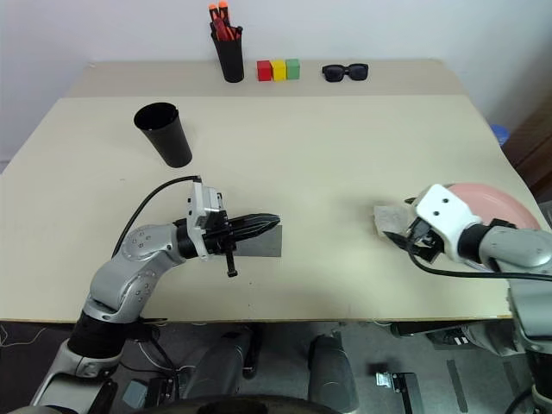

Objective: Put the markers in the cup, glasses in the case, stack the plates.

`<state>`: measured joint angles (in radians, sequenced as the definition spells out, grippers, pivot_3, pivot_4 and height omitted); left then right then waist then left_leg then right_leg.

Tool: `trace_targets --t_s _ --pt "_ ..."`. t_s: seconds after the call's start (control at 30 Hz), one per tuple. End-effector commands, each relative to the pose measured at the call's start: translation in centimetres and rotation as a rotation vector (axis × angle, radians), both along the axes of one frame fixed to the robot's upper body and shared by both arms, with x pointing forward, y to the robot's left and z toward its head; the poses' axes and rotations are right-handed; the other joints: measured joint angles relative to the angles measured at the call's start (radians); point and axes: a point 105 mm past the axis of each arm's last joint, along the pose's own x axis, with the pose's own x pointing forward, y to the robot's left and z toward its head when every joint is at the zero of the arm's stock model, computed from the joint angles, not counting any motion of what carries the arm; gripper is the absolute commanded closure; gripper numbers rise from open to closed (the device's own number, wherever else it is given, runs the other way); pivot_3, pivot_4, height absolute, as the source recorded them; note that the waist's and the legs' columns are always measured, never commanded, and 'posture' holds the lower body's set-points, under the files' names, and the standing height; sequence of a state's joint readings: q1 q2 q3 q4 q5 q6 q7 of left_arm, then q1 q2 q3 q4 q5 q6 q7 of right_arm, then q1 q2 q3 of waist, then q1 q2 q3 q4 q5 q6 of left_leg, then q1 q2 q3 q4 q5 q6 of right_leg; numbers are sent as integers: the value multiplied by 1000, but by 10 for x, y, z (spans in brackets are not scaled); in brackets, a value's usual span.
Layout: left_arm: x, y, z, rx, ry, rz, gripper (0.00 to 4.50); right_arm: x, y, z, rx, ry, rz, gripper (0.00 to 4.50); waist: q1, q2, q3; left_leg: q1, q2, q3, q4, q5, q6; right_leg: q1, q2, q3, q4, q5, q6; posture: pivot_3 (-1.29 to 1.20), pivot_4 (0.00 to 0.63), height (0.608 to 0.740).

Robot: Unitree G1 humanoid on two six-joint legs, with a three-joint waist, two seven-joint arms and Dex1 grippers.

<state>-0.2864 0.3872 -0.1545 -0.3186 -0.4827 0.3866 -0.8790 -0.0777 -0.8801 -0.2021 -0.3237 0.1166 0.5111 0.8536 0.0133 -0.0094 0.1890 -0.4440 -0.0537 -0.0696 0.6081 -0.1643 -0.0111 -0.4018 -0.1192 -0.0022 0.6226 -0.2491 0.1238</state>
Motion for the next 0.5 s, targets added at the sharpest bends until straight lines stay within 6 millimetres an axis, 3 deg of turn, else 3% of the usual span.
trace_targets --t_s 0.03,0.1,0.2,0.4,0.5 --pt "-5 -1 18 -31 -54 2 4500 11 -3 -17 -26 8 -46 633 0 0 0 0 0 0 0 0 0 0 0 0 0 0 0 0 150 740" --pt "-4 1 20 -30 -53 11 4500 14 -5 -20 -32 11 -63 633 1 1 0 0 0 0 0 0 0 1 0 0 -1 0 0 0 150 740" --pt "-6 3 21 -26 -52 21 4500 16 -3 -18 -27 10 -68 1483 0 1 0 0 -1 0 0 0 1 0 0 0 0 0 0 0 150 740" --pt "-5 2 20 -25 -44 17 4500 16 -2 5 -58 -49 -66 4477 0 1 0 0 0 0 0 0 1 1 0 0 0 0 0 0 150 740" --pt "-3 0 20 -30 -41 5 4500 14 -9 29 -79 -109 -91 4477 2 1 0 0 0 0 0 0 1 1 0 0 0 0 0 0 150 740"
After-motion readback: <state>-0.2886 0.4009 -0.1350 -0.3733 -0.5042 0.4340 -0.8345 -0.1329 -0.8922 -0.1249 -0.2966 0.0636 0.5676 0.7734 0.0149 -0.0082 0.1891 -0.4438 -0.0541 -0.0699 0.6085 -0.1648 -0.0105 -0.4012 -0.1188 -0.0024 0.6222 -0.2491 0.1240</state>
